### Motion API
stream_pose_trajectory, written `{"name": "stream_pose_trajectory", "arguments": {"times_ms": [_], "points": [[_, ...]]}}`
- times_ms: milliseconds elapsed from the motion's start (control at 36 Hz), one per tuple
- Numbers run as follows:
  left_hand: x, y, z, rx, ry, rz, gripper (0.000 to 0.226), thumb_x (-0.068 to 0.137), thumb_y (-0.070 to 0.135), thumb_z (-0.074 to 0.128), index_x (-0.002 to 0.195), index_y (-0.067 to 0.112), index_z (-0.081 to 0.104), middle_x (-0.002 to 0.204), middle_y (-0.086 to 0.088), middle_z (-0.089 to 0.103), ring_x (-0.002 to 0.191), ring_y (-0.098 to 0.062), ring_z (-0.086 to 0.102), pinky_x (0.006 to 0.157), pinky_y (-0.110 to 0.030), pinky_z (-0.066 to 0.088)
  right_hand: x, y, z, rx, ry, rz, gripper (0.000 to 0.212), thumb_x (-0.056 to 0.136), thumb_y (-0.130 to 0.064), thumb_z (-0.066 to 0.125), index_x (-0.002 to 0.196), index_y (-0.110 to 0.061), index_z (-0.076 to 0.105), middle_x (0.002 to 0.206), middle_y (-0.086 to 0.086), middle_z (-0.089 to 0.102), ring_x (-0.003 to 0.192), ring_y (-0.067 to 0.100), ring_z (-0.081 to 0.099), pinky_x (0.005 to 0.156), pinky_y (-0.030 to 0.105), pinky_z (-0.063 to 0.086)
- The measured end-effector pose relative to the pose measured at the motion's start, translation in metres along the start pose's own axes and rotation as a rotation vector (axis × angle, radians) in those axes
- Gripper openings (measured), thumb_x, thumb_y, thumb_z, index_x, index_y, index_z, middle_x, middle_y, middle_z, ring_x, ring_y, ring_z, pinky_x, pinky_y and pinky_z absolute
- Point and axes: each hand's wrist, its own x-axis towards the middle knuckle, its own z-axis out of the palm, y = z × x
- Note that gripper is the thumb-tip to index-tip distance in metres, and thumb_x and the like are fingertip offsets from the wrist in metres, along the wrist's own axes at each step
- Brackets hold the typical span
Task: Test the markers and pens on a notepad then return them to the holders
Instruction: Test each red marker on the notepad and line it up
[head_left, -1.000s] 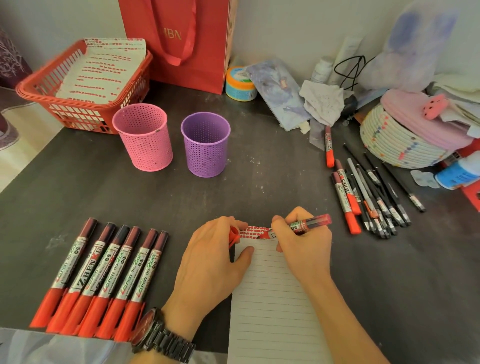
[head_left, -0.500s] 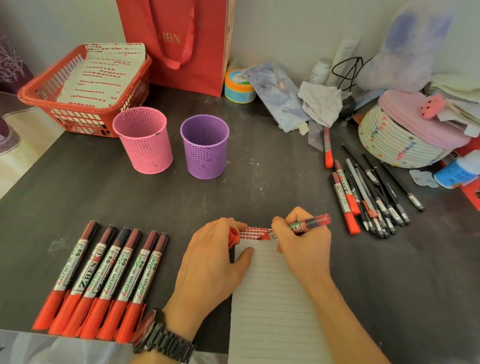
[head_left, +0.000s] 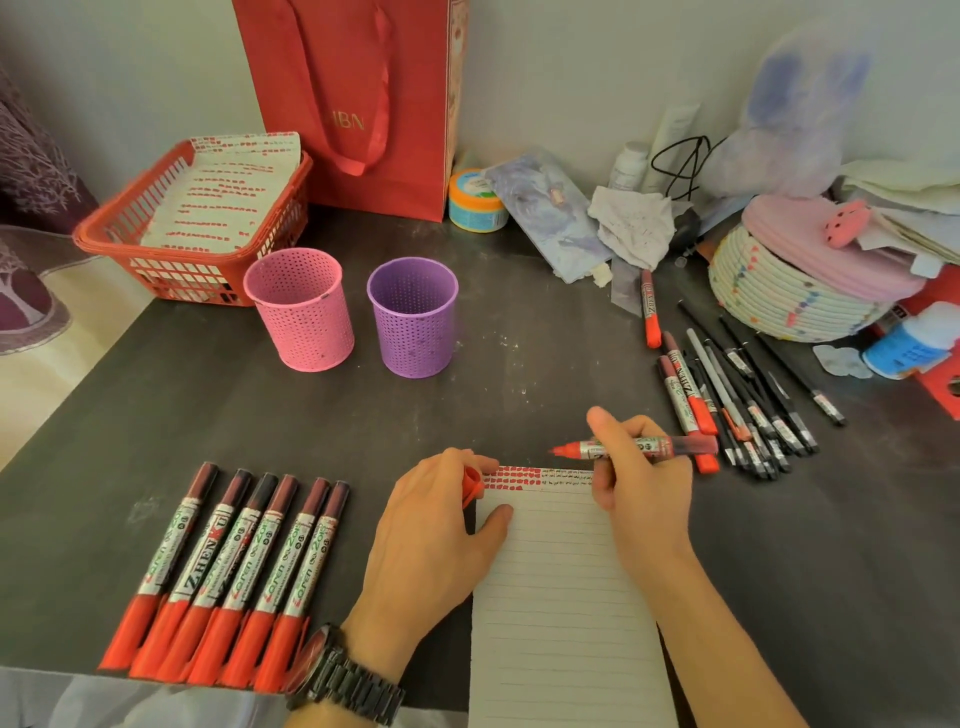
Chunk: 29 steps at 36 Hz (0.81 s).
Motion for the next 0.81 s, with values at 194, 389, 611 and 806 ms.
{"name": "stream_pose_trajectory", "arguments": {"times_ms": [194,389,611,806], "points": [[-0.005,0.001,-0.006,-0.051,0.032,0.031,0.021,0.085,0.057,0.059,0.096,0.056,0.041,0.103,0.034,0.050,0.097,0.011,0.050,0.074,-0.010,0.042,-0.028,-0.014,-0.039,0.271,-0.075,0.185,0.029,0.083,-0.039,0.069,0.078,-0.010,0.071,0.063,0.011,0.060,0.046,0.016,0.050,0.040,0.023,0.039],[-0.014,0.014,-0.017,-0.166,0.004,0.035,0.008,0.094,0.056,0.038,0.092,0.049,0.041,0.075,0.014,0.057,0.070,0.000,0.052,0.059,-0.020,0.039,-0.060,-0.041,-0.067,0.410,-0.083,0.324,0.032,0.074,-0.027,0.057,0.090,-0.005,0.074,0.081,0.023,0.072,0.048,0.025,0.053,0.048,0.032,0.043],[-0.020,0.056,-0.036,-0.235,-0.096,0.211,0.018,0.099,0.038,0.048,0.104,0.040,0.031,0.069,0.005,0.051,0.051,-0.006,0.042,0.052,-0.024,0.040,-0.071,-0.063,-0.085,0.456,0.046,0.313,0.021,0.098,-0.018,0.053,0.090,-0.002,0.065,0.071,0.025,0.071,0.033,0.021,0.049,0.031,0.027,0.041],[-0.016,0.095,-0.058,-0.105,-0.075,0.329,0.025,0.082,0.067,0.031,0.097,0.048,0.027,0.080,0.012,0.057,0.060,-0.006,0.052,0.061,-0.026,0.046,-0.075,-0.086,-0.086,0.437,0.049,0.124,0.026,0.069,-0.036,0.069,0.068,-0.010,0.071,0.066,0.023,0.066,0.034,0.019,0.046,0.032,0.025,0.036]]}}
